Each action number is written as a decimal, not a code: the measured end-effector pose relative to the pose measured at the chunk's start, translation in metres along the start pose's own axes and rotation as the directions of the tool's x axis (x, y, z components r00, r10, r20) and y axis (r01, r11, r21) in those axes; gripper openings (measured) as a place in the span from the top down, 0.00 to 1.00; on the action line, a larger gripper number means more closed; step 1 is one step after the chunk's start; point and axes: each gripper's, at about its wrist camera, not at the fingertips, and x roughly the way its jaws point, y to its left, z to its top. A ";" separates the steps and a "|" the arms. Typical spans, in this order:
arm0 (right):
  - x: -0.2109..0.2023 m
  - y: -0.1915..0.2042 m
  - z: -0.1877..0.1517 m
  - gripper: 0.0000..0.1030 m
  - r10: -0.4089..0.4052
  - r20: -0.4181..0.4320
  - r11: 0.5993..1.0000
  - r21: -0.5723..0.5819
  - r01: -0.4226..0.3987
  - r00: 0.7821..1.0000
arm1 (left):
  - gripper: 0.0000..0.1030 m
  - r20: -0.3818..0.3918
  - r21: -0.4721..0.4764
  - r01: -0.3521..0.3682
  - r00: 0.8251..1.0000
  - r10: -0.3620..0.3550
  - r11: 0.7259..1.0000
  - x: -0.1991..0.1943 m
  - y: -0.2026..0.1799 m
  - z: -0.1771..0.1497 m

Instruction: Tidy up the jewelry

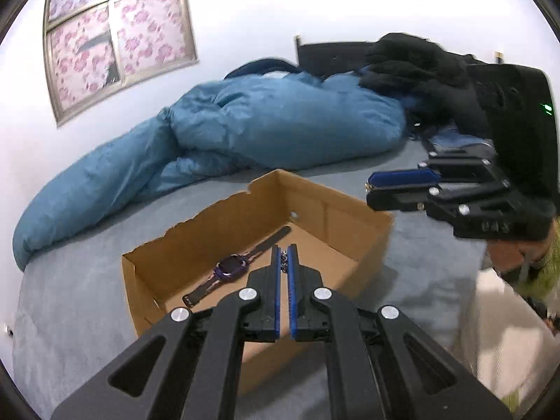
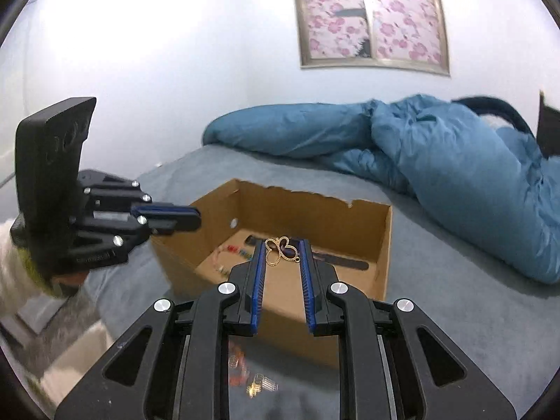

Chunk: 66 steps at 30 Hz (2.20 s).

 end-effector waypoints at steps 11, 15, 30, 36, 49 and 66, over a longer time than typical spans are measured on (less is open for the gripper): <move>0.081 -0.017 0.009 0.83 -0.101 -0.183 0.992 0.061 0.114 0.978 | 0.96 -0.204 -0.042 -0.085 0.976 0.075 0.995 0.084 0.026 0.021; 0.091 -0.019 0.006 0.80 -0.107 -0.212 0.990 0.070 0.125 0.971 | 0.90 -0.232 -0.036 -0.092 0.969 0.081 0.995 0.091 0.025 0.020; 0.067 -0.018 0.013 0.64 -0.100 -0.121 0.990 0.084 0.111 0.988 | 0.63 -0.180 -0.060 -0.123 0.977 0.111 0.991 0.074 0.025 0.021; 0.051 -0.014 0.018 0.64 -0.088 -0.073 0.992 0.083 0.094 0.993 | 0.63 -0.122 -0.067 -0.124 0.986 0.115 0.990 0.043 0.020 0.020; -0.013 0.004 -0.005 0.63 -0.048 -0.044 0.998 -0.033 0.047 0.998 | 0.63 -0.008 -0.111 -0.091 0.996 0.091 0.990 -0.050 0.007 -0.018; -0.011 0.004 -0.091 0.68 -0.008 -0.286 0.997 -0.075 -0.014 0.958 | 0.63 -0.113 -0.031 0.079 0.990 -0.082 0.996 -0.024 -0.069 -0.096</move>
